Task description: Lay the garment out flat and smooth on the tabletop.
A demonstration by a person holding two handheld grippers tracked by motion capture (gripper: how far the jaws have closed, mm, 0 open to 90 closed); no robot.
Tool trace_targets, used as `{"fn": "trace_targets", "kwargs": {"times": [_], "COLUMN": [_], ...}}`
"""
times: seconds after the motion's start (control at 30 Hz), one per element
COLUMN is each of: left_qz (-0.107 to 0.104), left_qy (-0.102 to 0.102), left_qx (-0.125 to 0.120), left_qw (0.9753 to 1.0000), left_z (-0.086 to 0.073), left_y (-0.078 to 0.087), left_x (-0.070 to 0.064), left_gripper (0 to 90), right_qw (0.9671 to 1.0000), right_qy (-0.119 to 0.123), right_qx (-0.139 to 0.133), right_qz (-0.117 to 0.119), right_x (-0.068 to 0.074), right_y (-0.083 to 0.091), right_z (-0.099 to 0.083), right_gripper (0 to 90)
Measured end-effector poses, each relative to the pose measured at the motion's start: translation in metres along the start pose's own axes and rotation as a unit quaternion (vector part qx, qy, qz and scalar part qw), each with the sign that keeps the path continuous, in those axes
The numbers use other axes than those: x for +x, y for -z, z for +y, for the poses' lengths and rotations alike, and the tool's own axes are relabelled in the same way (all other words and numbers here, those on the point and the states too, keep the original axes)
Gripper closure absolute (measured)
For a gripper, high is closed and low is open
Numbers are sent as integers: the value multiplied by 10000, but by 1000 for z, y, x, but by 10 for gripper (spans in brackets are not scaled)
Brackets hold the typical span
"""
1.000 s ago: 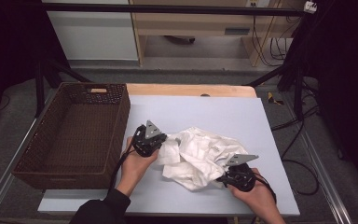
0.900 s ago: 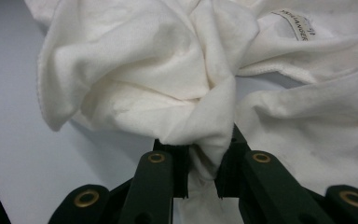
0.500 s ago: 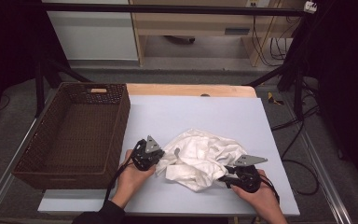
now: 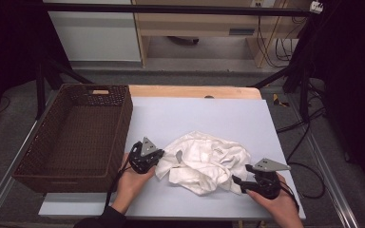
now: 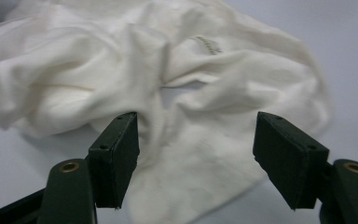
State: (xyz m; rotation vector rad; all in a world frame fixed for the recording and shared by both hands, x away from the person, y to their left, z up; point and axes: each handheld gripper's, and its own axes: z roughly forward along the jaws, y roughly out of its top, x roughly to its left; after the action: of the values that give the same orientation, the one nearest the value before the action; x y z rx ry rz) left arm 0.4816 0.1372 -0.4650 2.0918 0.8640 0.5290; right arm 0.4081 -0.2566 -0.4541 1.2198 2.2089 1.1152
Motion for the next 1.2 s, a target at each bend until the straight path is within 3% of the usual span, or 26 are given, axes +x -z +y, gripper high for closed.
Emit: {"fn": "trace_targets", "kwargs": {"times": [0.23, 0.57, 0.67, 0.73, 0.83, 1.1, 1.2], "left_qz": [-18, -34, -29, -41, -51, -77, -89], "left_qy": [25, 197, 308, 270, 272, 294, 281], "left_qx": [-12, 2, -44, -52, -76, -88, -70], "left_qw": [10000, 9998, 9995, 9996, 9996, 9995, 9995], "left_z": [-4, -19, -18, -17, -17, -18, -19], "left_y": [3, 11, 9, 10, 11, 12, 13], "left_x": [-1, 1, 2, 2, 1, 0, 0], "left_gripper": [868, 867, 867, 867, 867, 866, 866], "right_qw": [9979, 9923, 9881, 9876, 9882, 9915, 9921], "right_qy": [-398, -675, -770, -860, -798, -667, -672], "right_qx": [-26, -167, -229, -301, -223, 133, 215], "right_qz": [-509, -1024, -1309, -1276, -1289, -1109, -1034], "right_x": [-20, -40, -47, -50, -53, -55, -55], "right_y": [-1, -42, -53, -58, -63, -79, -83], "right_z": [2, 28, 32, 33, 35, 31, 30], "right_gripper": [346, 509, 555, 573, 597, 609, 652]}}
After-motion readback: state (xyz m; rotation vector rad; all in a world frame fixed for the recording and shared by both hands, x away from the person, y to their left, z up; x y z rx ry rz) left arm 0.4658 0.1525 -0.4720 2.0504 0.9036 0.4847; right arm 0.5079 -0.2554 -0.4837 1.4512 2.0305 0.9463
